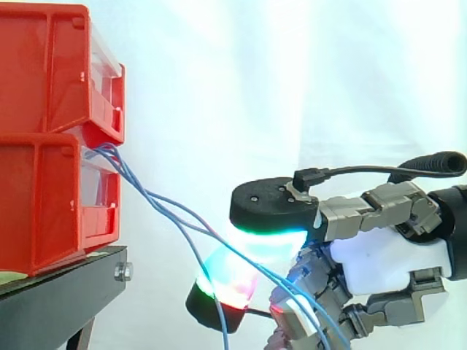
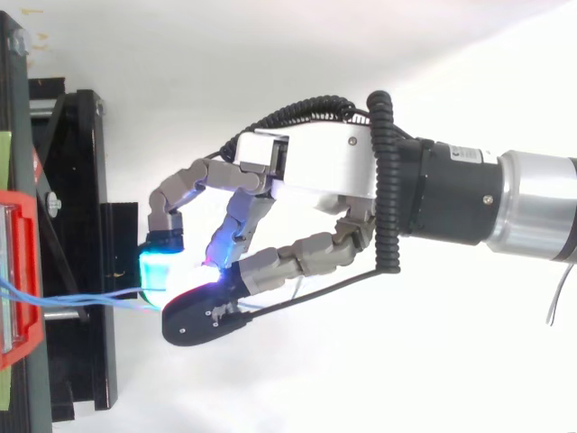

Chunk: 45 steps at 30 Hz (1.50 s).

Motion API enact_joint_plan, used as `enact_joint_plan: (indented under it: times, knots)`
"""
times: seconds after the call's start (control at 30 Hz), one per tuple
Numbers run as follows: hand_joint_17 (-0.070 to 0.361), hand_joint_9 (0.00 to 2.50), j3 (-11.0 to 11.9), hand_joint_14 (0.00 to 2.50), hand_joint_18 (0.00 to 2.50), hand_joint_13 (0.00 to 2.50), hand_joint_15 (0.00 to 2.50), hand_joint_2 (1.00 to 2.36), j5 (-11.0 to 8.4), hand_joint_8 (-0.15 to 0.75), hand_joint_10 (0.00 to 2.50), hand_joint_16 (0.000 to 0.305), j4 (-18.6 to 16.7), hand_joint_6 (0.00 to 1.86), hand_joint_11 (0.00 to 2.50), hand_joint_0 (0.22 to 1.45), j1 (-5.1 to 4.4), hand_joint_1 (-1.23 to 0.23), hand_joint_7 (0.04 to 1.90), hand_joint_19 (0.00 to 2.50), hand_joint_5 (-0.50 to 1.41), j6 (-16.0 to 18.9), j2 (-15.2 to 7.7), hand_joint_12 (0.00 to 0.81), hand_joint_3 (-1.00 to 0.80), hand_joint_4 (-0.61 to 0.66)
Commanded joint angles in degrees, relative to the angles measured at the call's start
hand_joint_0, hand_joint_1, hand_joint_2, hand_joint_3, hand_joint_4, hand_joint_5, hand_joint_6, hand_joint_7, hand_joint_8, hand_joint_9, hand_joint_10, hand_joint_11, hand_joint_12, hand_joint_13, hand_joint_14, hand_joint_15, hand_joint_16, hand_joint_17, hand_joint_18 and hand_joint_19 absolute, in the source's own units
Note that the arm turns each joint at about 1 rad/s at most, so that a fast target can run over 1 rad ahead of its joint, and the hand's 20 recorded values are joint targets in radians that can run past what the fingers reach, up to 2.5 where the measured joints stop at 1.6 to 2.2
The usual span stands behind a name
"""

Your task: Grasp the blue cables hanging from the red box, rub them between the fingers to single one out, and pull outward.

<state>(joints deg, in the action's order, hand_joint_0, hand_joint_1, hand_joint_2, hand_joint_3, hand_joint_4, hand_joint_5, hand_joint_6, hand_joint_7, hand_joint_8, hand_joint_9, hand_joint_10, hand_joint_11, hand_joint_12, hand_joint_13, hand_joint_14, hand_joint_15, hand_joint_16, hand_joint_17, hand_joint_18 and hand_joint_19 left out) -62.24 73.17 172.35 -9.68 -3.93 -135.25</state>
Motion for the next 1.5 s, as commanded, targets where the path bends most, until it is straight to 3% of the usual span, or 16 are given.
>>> enact_joint_plan:
  times: [0.0, 0.7, 1.1, 1.47]
  knots:
    - [0.146, 1.31, -0.1, 0.02, 0.95, 1.07, 0.51, 1.01, -0.22, 0.33, 0.02, 0.065, 0.0, 0.86, 0.62, 0.58, -0.16, -0.73, 1.13, 0.51, -0.08, 0.2, 0.0, 0.424, -0.08, 0.07]
    - [0.148, 1.23, 0.0, 0.02, 0.97, 1.06, 0.45, 1.01, -0.31, 0.331, 0.02, 0.066, 0.1, 0.85, 0.52, 0.58, -0.25, -0.76, 1.14, 0.45, -0.07, 1.6, 0.0, 0.447, -0.04, 0.04]
    - [0.145, 1.09, 0.2, 0.01, 0.91, 0.97, 0.38, 1.01, -0.31, 0.323, 0.01, 0.064, 3.3, 0.85, 0.38, 0.58, -0.78, -0.77, 1.15, 0.42, -0.07, 6.6, 0.1, 0.468, -0.03, 0.03]
    - [0.15, 0.91, 0.3, 0.01, 0.7, 0.78, 0.23, 1.01, -0.57, 0.318, 0.01, 0.067, 8.3, 0.85, 0.18, 0.58, -1.04, -0.78, 1.14, 0.22, -0.06, 7.1, 3.3, 0.461, -0.03, 0.0]
